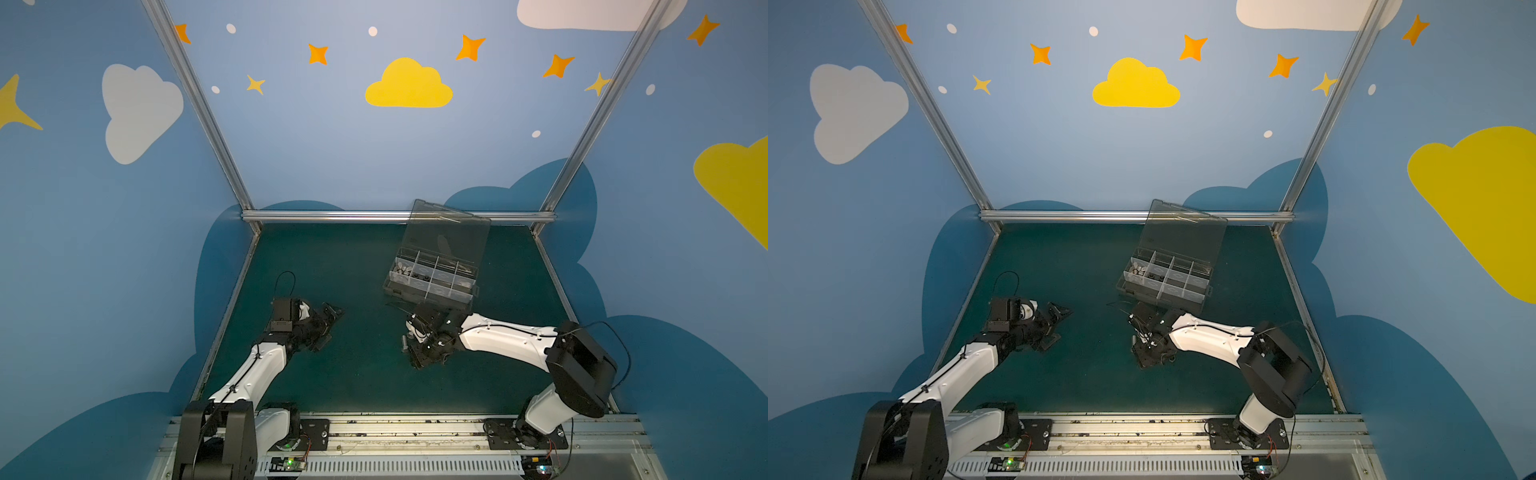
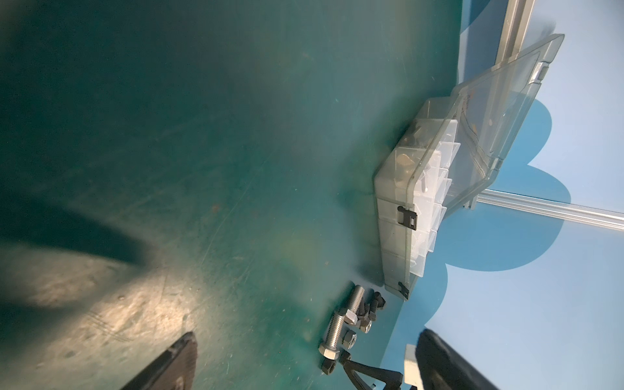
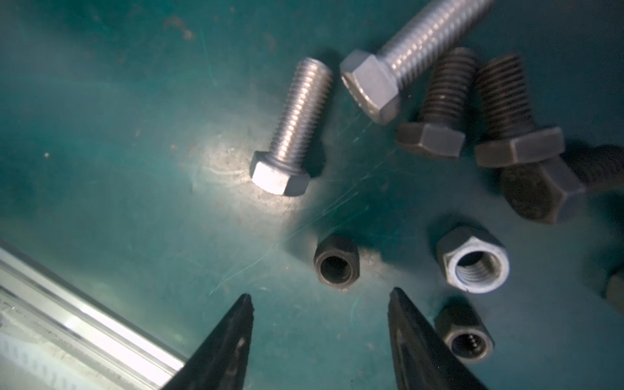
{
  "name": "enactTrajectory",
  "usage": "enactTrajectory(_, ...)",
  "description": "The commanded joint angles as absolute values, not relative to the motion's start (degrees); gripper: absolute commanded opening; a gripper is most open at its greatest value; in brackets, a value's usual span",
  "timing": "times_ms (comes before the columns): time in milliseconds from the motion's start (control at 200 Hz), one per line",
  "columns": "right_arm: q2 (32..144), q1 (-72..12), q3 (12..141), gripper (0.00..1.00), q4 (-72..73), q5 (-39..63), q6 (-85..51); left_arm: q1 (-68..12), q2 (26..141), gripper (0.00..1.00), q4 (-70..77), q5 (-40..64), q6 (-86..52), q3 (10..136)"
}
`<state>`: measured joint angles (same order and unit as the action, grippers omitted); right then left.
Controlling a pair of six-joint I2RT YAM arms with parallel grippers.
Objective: Sort the screws and nuts into containers
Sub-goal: Pick up the nut from the bottom-center of the table.
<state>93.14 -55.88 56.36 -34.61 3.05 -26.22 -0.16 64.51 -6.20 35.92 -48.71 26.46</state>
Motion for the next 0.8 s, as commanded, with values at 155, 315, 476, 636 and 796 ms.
enactTrajectory(155,96.5,-57.0,58.6,0.57,-35.4,-0.1,-27.2,-0.5,65.3,1.00,-5.7,36.6,-48.5,27.3)
enactTrajectory(315,98.0,-57.2,59.3,0.52,-35.7,-0.8,-27.2,-0.5,64.9,1.00,-6.2,36.5,-48.4,27.3)
enactTrajectory(476,99.3,-57.4,59.8,0.48,-36.0,-1.3,-27.1,-0.4,64.8,1.00,-6.2,36.4,-48.4,27.3)
enactTrajectory(636,100.3,-57.7,60.4,0.42,-36.2,-1.2,-27.0,-0.5,65.0,1.00,-5.9,36.6,-48.5,27.3)
enactTrajectory(796,100.2,-58.0,60.7,0.36,-36.8,-1.2,-26.9,-0.6,64.8,1.00,-6.0,36.5,-48.6,27.4)
